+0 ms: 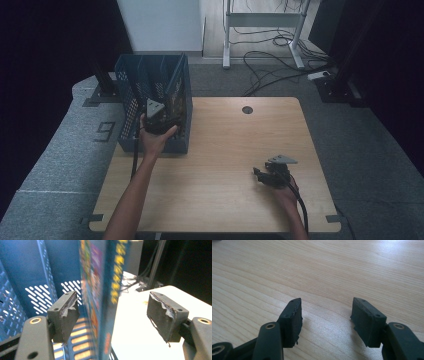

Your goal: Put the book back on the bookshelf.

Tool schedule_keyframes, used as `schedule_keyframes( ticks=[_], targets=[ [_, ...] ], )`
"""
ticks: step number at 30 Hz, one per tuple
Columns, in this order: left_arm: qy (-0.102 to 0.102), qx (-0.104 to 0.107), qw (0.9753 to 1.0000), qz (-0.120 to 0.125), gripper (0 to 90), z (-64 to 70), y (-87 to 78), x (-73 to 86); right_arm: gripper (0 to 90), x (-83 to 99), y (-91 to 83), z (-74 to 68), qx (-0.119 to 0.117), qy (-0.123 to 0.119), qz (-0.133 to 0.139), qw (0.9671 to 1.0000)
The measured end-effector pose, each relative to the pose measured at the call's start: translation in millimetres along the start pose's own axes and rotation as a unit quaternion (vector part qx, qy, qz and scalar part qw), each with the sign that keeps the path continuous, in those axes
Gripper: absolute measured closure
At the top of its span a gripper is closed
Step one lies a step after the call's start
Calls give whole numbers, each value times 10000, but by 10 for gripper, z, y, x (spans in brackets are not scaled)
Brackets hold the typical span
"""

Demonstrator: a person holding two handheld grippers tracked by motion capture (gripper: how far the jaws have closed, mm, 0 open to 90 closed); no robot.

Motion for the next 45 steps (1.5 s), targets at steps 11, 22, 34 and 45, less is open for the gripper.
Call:
schedule_keyframes(
  ticks=[11,22,34,45],
  targets=[
    [97,112,9995,-266,230,55,-216,204,409,-2,2,2,-6,26,10,10000],
    [182,389,9980,-464,222,107,-424,409,409,-4,5,-4,21,0,1,10000],
    [179,656,9948,-756,268,246,-587,700,408,-4,5,-2,13,4,2,10000],
    [-35,865,9898,-1128,257,211,-726,1094,408,-4,5,-5,24,-9,-2,10000]
  ],
)
Point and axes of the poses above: each handheld gripper's, and its own axes: y roughly forward along the jaws, x roughly out of its underside, z roughly to its right, the point moved 3 cm from there along y, roughly forward along the jaws, and after that the axes turned 13 degrees about -y, right-handed, at the moved point
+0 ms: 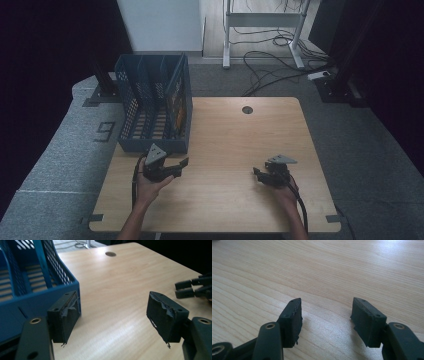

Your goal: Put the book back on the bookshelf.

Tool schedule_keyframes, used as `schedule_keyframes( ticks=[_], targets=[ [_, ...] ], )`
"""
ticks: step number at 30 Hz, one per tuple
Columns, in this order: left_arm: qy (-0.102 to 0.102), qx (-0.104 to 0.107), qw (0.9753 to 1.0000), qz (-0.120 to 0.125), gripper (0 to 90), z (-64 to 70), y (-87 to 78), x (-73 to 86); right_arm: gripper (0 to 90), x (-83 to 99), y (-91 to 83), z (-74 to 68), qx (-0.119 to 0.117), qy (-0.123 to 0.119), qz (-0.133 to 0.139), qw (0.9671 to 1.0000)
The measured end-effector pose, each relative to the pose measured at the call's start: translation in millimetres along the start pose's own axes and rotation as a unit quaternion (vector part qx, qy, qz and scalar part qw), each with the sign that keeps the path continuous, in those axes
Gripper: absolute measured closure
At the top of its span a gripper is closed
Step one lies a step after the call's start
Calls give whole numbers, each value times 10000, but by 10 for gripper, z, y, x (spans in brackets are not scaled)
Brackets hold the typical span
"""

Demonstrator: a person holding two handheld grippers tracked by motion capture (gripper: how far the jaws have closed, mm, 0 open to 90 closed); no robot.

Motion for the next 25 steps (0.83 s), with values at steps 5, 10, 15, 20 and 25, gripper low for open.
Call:
schedule_keyframes(
  ticks=[5,10,15,20,25],
  targets=[
    [-136,223,9995,-166,227,-16,-38,190,407,-1,1,-5,13,-21,-11,10000],
    [-130,295,9990,-303,204,12,-60,361,407,-1,1,-6,14,-21,-12,10000],
    [44,264,9987,-444,207,52,-36,424,407,-2,1,-10,22,-33,-17,10000],
    [66,219,9985,-496,204,72,-17,491,406,-2,1,-4,7,-2,-8,10000],
    [80,200,9986,-488,197,80,-6,488,403,-3,3,-11,24,-34,-23,10000]
  ],
)
Point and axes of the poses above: each handheld gripper's, and its own axes: y roughly forward along the jaws, x roughly out of its underside, z roughly to its right, the point moved 3 cm from there along y, roughly forward along the jaws, and after that the axes turned 13 degrees about -y, right-handed, at the moved point
